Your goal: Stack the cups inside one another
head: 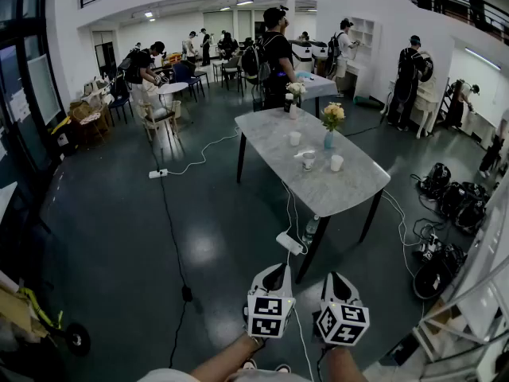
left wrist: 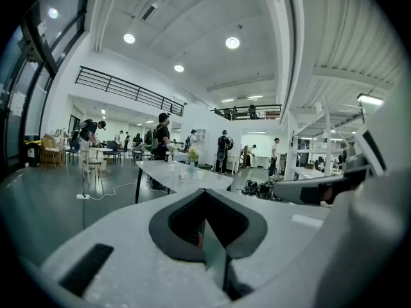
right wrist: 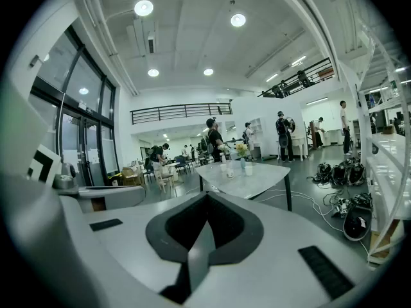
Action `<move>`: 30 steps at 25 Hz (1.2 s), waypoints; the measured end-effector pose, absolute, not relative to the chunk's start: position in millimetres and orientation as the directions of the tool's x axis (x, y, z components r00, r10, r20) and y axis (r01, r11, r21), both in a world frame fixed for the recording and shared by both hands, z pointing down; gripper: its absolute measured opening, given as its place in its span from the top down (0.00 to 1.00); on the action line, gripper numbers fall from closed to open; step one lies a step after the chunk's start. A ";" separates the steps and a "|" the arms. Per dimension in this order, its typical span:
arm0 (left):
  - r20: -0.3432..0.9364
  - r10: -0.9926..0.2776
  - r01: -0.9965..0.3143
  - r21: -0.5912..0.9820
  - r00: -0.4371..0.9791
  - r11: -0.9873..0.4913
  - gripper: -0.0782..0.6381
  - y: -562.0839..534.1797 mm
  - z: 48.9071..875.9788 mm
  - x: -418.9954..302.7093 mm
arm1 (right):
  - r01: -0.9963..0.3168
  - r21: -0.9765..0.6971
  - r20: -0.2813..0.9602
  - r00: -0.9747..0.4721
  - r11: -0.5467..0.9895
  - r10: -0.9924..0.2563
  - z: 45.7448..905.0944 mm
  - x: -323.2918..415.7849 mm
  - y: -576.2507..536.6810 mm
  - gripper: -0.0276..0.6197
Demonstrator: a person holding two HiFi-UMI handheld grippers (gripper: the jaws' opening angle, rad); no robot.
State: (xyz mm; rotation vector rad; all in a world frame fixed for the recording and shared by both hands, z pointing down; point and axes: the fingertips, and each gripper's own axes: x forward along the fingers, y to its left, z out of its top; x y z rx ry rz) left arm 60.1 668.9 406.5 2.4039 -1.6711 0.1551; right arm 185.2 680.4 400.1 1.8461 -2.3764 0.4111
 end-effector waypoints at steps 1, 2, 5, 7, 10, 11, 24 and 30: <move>0.206 -0.913 -0.935 0.109 0.352 -0.336 0.90 668.7 406.3 59.6 | -0.963 -0.148 0.247 -0.258 0.226 -0.934 400.3 184.5 680.4 0.95; 0.207 -0.913 -0.935 0.108 0.353 -0.337 0.90 668.4 406.1 59.2 | -0.963 -0.148 0.248 -0.258 0.226 -0.934 400.6 183.8 680.3 0.95; 0.206 -0.912 -0.935 0.108 0.354 -0.338 0.90 666.3 406.6 57.2 | -0.963 -0.147 0.252 -0.257 0.225 -0.933 401.6 181.2 678.7 0.95; 0.204 -0.913 -0.935 0.111 0.354 -0.338 0.90 663.6 407.2 55.3 | -0.964 -0.146 0.253 -0.255 0.224 -0.933 401.1 179.2 676.6 0.95; 0.210 -0.911 -0.934 0.112 0.356 -0.339 0.90 659.8 408.9 50.7 | -0.964 -0.146 0.252 -0.254 0.223 -0.934 401.3 175.4 673.4 0.95; 0.204 -0.912 -0.934 0.113 0.356 -0.339 0.90 658.1 409.2 48.5 | -0.963 -0.150 0.250 -0.255 0.223 -0.934 401.6 173.5 672.6 0.95; 0.224 -0.904 -0.930 0.129 0.364 -0.343 0.90 640.6 420.2 -11.5 | -0.970 -0.186 0.257 -0.203 0.158 -0.945 412.6 144.2 659.0 0.95; 0.241 -0.896 -0.927 0.139 0.373 -0.348 0.90 635.3 426.5 -19.1 | -0.972 -0.201 0.300 -0.180 0.122 -0.937 427.4 147.0 656.6 0.95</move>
